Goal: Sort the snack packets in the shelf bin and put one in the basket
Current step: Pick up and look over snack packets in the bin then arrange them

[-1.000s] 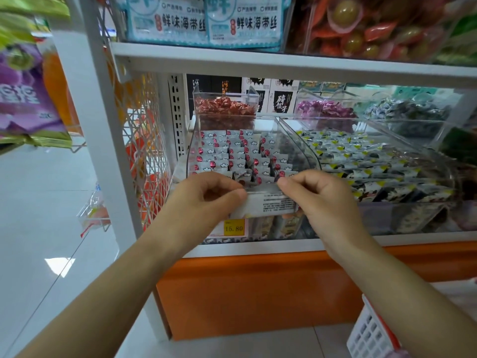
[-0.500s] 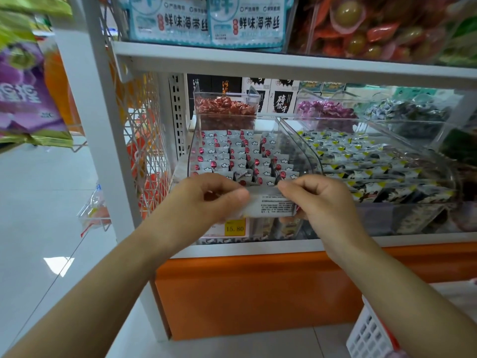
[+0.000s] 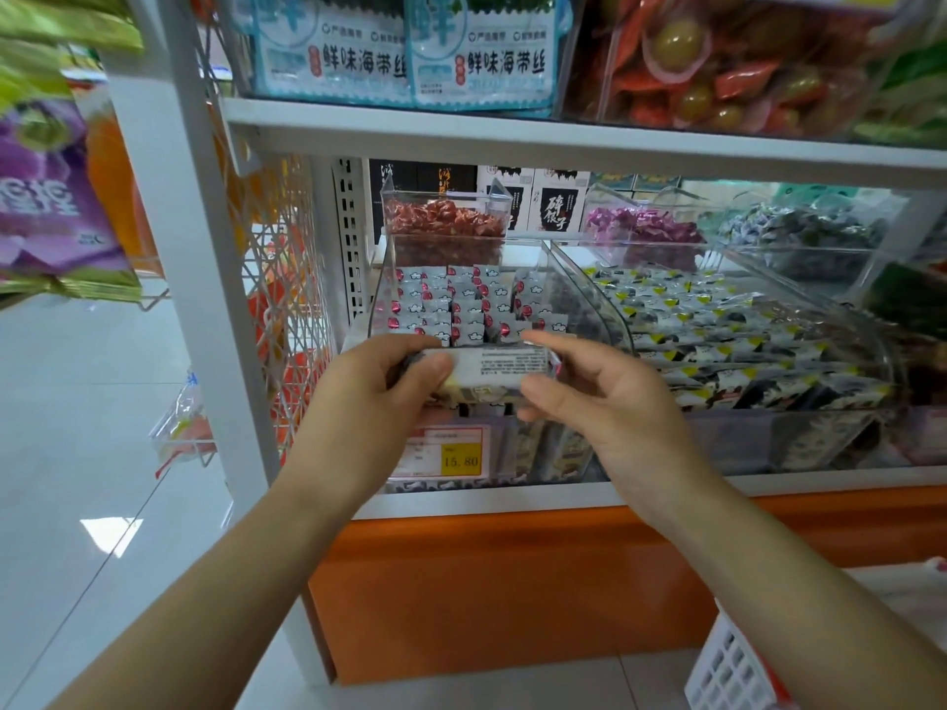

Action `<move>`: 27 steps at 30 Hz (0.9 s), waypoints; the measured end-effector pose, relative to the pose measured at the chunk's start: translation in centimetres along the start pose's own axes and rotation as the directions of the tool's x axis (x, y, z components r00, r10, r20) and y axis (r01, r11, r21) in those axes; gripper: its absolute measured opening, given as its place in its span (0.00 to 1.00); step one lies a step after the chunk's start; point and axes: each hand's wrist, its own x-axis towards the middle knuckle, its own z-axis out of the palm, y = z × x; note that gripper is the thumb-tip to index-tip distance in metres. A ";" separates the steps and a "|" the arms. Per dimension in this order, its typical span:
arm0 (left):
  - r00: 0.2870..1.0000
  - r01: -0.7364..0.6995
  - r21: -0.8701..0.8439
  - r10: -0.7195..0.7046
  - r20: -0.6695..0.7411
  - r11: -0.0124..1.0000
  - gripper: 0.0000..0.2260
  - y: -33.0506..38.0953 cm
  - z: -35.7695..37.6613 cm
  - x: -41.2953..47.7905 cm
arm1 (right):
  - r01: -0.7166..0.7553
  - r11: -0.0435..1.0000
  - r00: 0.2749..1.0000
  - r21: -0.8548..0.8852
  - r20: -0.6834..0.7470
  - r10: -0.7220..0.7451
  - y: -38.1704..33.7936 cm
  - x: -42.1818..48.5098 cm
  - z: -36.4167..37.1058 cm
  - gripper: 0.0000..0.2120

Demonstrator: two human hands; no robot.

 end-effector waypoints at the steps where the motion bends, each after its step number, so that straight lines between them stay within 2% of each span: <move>1: 1.000 0.006 0.014 -0.006 -0.018 1.000 0.06 0.0 0.1 0.1 | 0.004 1.000 1.000 -0.028 -0.009 -0.004 -0.1 0.1 0.1 0.19; 3: 0.998 0.023 0.021 -0.022 -0.054 1.000 0.13 0.0 0.2 0.4 | 0.010 0.999 0.998 -0.034 -0.059 -0.012 -0.4 0.6 0.2 0.12; 5: 0.997 -0.018 0.049 0.022 -0.070 0.999 0.18 0.1 0.2 1.1 | 0.022 0.999 0.987 -0.046 -0.156 -0.029 -0.9 1.8 0.0 0.07; 8: 0.994 -0.107 0.240 0.110 -0.001 0.965 0.21 0.3 0.9 3.5 | 0.055 0.985 0.959 -0.166 -0.266 -0.098 -2.0 4.7 -0.7 0.07; 10: 0.991 -0.128 0.389 0.102 0.088 0.912 0.20 -0.1 2.1 6.0 | 0.065 0.965 0.947 -0.256 -0.287 -0.140 -2.6 7.0 -1.1 0.08; 13: 0.986 -0.085 0.568 -0.011 0.164 0.819 0.15 -1.2 3.8 10.3 | 0.073 0.944 0.932 -0.322 -0.315 -0.180 -3.0 10.3 -1.5 0.11; 18: 0.959 -0.004 0.785 -0.219 0.178 0.619 0.26 -3.8 5.6 15.4 | 0.025 0.931 0.917 -0.365 -0.363 -0.167 -2.5 14.1 -2.2 0.11; 22: 0.949 0.009 0.800 -0.258 0.182 0.599 0.30 -5.2 6.1 17.4 | -0.030 0.938 0.920 -0.345 -0.376 -0.109 -1.5 15.3 -2.4 0.12; 27: 0.909 0.085 0.822 -0.382 0.167 0.562 0.33 -5.3 6.1 18.4 | -0.068 0.967 0.932 -0.243 -0.363 -0.025 -0.2 16.1 -2.2 0.11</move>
